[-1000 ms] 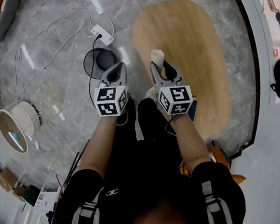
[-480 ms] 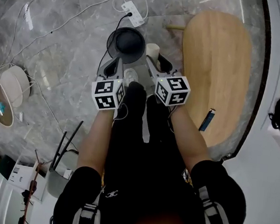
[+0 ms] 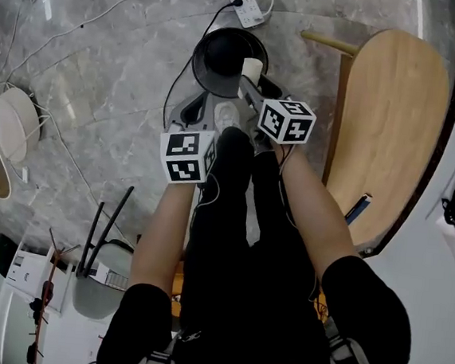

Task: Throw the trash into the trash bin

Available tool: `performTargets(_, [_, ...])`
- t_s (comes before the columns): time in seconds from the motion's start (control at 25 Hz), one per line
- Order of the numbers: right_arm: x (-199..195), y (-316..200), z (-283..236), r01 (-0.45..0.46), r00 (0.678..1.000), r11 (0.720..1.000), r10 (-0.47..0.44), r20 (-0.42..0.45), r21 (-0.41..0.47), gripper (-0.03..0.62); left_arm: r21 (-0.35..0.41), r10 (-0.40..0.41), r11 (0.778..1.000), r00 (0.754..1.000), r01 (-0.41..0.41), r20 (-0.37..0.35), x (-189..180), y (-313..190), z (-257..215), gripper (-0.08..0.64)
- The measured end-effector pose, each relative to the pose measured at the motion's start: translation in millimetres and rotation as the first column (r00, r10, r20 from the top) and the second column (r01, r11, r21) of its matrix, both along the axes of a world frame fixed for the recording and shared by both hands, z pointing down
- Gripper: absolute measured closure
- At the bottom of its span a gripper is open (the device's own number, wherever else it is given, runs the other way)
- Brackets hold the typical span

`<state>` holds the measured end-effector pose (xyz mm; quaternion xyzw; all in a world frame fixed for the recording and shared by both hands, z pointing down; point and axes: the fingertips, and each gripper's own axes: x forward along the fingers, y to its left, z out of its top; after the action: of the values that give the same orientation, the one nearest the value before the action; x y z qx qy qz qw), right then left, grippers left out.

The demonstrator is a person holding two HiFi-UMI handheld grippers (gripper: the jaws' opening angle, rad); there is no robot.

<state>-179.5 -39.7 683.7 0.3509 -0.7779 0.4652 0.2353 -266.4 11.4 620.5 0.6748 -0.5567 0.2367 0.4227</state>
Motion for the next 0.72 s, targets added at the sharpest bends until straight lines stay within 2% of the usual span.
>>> performTargets(0.28, [-17.7, -2.2, 88.1, 0.006, 0.993, 0.995, -0.018, -0.119, -0.103, 0.428, -0.07, -0.04, 0.997, 0.999, 0.038, -0.023, -16.4, 24.3, 35.2, 0.548])
performTargets(0.4, [-27.1, -2.4, 115.0, 0.056, 0.983, 0.994, -0.071, -0.167, -0.095, 0.397, -0.08, -0.061, 0.995, 0.997, 0.058, -0.036, -21.0, 23.7, 40.0, 0.548])
performTargets(0.48, [-29.6, -4.7, 122.3, 0.06, 0.98, 0.994, -0.076, -0.186, -0.092, 0.373, -0.077, -0.063, 0.995, 0.997, 0.06, -0.041, -21.0, 20.2, 41.0, 0.548])
performTargets(0.6, [-29.3, -8.4, 112.4, 0.055, 0.981, 0.996, -0.067, -0.183, -0.069, 0.373, -0.068, -0.054, 0.996, 0.997, 0.05, -0.048, -17.0, 13.4, 40.4, 0.548])
performTargets(0.64, [-26.5, -8.1, 105.4, 0.058, 0.98, 0.997, -0.067, -0.188, -0.057, 0.383, -0.065, -0.048, 0.997, 0.998, 0.044, -0.05, -14.5, 11.2, 40.1, 0.548])
performTargets(0.72, [-16.4, -6.5, 87.2, 0.055, 0.975, 0.998, -0.059, -0.214, -0.023, 0.514, -0.059, -0.037, 0.998, 0.998, 0.033, -0.056, -9.3, 5.8, 38.5, 0.548])
